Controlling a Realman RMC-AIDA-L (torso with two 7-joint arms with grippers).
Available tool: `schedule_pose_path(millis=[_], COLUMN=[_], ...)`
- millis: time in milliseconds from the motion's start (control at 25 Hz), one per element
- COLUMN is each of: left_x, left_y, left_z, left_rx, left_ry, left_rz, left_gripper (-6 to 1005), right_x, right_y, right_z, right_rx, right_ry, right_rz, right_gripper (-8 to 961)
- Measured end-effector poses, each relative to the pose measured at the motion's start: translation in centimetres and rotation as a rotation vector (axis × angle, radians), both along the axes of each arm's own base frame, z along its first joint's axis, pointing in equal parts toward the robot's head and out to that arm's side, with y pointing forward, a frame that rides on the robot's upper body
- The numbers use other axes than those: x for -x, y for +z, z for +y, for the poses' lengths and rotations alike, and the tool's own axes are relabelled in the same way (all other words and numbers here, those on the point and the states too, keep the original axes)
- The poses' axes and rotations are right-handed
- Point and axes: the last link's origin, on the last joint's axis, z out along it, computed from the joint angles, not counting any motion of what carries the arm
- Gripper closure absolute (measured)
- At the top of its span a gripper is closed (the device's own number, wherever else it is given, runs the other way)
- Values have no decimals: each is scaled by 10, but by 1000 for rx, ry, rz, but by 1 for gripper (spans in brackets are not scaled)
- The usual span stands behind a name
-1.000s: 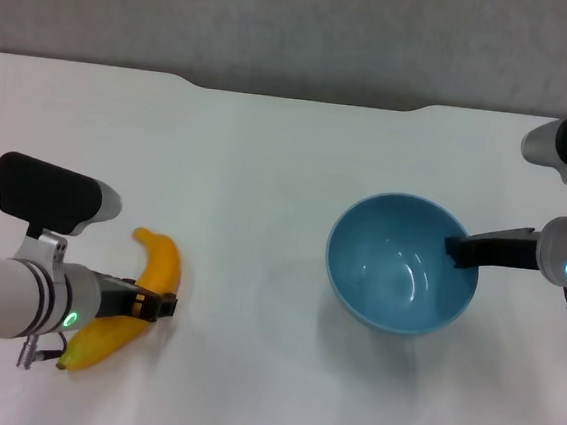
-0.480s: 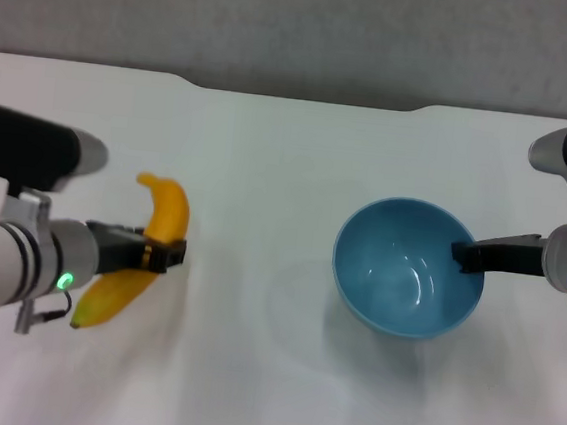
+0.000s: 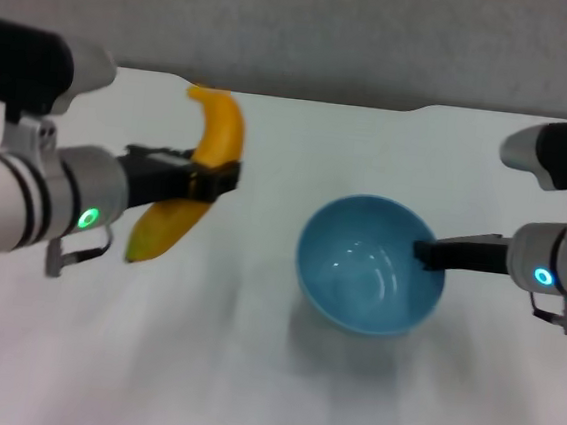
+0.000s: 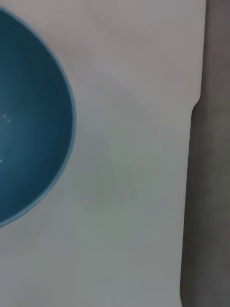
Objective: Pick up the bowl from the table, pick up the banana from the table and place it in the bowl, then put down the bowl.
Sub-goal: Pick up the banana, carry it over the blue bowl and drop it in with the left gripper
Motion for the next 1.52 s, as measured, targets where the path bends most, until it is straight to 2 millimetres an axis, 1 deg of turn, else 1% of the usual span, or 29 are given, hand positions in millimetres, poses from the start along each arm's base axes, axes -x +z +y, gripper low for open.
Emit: schedule_pose_path(millis=[80, 320, 440, 640, 840, 880, 1120, 1360, 1520], left_x=[-13, -43, -48, -48, -37, -35, -26, -20, -16], left_y=[-1, -2, -7, -15, -24, -25, -36, -38, -43], left_z=[2, 3, 3, 3, 7, 7, 9, 10, 7], left_rx=[16, 37, 50, 66, 59, 59, 72, 64, 71], left_ry=[-30, -103, -123, -130, -108, -106, -87, -85, -102], left_rz=[-41, -195, -257, -337, -365, -369, -380, -402, -385], left_gripper=[470, 461, 457, 449, 442, 440, 431, 422, 416], right_x=[4, 17, 24, 38, 43, 47, 50, 52, 54], right_y=[-4, -16, -20, -25, -26, -27, -28, -29, -28], right_z=[2, 7, 8, 10, 11, 11, 11, 12, 13], right_rx=[12, 44, 53, 67, 69, 68, 72, 76, 76], right_ry=[-2, 17, 26, 50, 58, 66, 68, 71, 73], right_rz=[16, 20, 34, 56, 67, 75, 88, 85, 87], right_gripper=[891, 890, 889, 887, 886, 886, 884, 882, 881])
